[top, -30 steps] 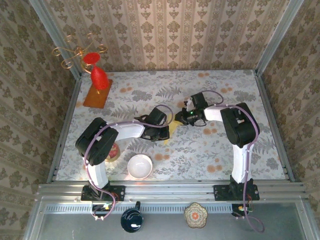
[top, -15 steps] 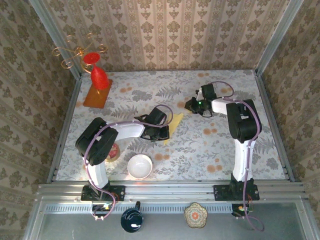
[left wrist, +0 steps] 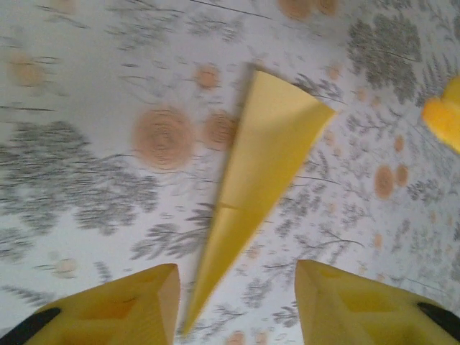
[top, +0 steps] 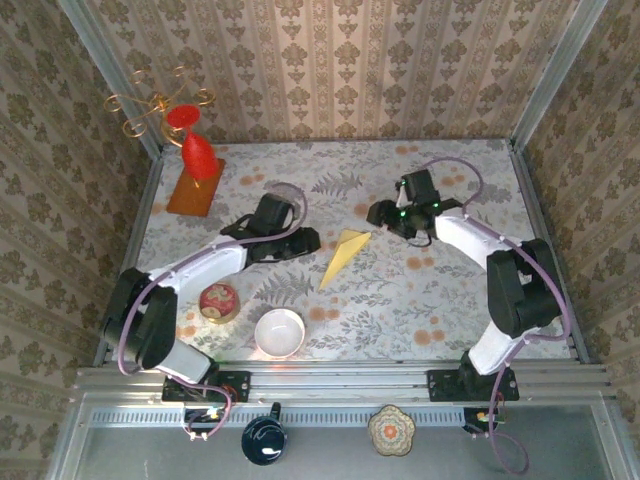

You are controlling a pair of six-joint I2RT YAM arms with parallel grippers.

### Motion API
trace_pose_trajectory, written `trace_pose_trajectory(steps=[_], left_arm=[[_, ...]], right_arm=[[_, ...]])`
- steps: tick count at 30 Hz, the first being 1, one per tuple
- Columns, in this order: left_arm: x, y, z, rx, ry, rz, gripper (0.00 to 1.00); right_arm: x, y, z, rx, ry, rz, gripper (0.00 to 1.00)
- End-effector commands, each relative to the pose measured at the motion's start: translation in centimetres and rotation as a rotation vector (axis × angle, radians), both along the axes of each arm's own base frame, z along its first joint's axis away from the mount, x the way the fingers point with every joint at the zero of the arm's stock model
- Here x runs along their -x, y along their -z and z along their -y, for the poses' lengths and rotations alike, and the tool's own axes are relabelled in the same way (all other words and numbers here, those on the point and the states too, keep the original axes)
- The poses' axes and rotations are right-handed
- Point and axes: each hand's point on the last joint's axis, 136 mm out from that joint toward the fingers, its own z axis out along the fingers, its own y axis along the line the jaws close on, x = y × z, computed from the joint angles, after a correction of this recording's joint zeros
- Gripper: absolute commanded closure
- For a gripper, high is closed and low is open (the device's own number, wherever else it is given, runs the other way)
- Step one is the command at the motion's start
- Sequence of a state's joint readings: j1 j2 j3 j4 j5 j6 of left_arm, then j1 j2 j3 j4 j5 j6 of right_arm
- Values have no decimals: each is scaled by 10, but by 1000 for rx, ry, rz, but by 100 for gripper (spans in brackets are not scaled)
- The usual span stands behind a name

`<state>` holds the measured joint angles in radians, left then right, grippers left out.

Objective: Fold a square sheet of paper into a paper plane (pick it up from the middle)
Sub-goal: Turn over the paper plane at the center of the table.

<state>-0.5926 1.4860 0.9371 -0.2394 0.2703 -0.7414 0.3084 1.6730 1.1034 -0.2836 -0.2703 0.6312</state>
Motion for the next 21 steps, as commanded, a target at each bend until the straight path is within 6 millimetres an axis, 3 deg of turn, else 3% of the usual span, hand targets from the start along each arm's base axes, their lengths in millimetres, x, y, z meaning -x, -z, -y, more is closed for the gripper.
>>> trace_pose_trajectory(steps=[1, 6, 10, 12, 15, 21], left_arm=[[9, 29, -34, -66, -50, -58, 49], [12, 39, -59, -95, -86, -52, 32], [14, 43, -66, -120, -75, -14, 20], [15, 44, -68, -120, -79, -4, 17], [18, 45, -68, -115, -71, -1, 14], [19, 48, -67, -112, -61, -11, 12]], right_arm=[[42, 27, -2, 149, 30, -135, 33], [60, 40, -39, 167, 44, -180, 29], [55, 41, -74, 148, 6, -162, 27], [52, 45, -82, 172, 0, -167, 27], [46, 51, -83, 194, 29, -171, 27], [47, 49, -65, 249, 101, -155, 33]])
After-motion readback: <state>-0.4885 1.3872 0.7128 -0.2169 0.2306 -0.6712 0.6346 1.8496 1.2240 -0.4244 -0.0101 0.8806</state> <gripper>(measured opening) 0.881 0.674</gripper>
